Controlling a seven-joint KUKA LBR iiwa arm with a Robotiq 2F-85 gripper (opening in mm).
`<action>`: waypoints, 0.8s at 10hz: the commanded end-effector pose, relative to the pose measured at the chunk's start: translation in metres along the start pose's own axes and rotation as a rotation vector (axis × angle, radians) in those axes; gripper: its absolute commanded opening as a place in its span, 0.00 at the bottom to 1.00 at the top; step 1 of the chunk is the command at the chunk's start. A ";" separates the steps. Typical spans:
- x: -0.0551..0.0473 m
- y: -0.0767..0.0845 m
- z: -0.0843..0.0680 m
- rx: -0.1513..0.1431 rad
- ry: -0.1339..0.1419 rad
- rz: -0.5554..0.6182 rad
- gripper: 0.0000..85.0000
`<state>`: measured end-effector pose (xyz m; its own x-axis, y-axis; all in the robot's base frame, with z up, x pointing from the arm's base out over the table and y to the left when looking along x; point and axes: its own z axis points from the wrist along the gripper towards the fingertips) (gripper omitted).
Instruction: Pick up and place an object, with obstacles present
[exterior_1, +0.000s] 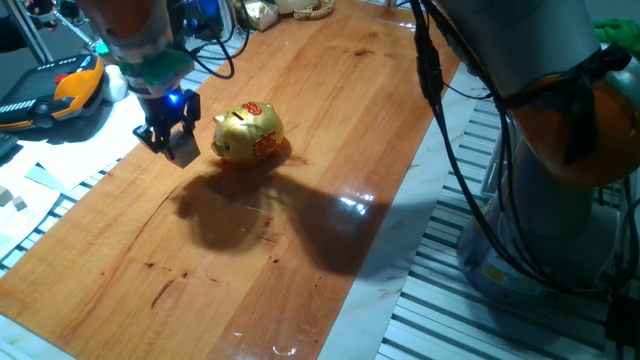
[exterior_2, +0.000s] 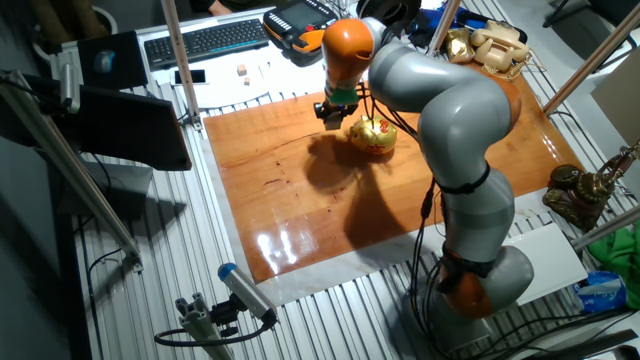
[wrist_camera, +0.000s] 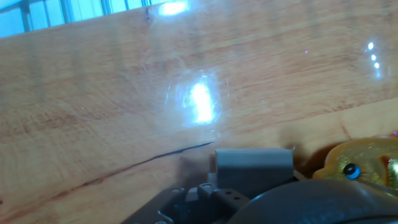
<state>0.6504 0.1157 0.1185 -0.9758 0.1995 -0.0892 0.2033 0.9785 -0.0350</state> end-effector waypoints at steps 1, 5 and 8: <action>0.001 0.001 0.002 -0.008 0.008 0.004 0.00; 0.006 0.006 0.017 -0.018 0.015 0.010 0.00; 0.009 0.009 0.026 -0.021 0.016 0.021 0.00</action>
<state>0.6454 0.1249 0.0912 -0.9724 0.2211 -0.0743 0.2226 0.9748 -0.0127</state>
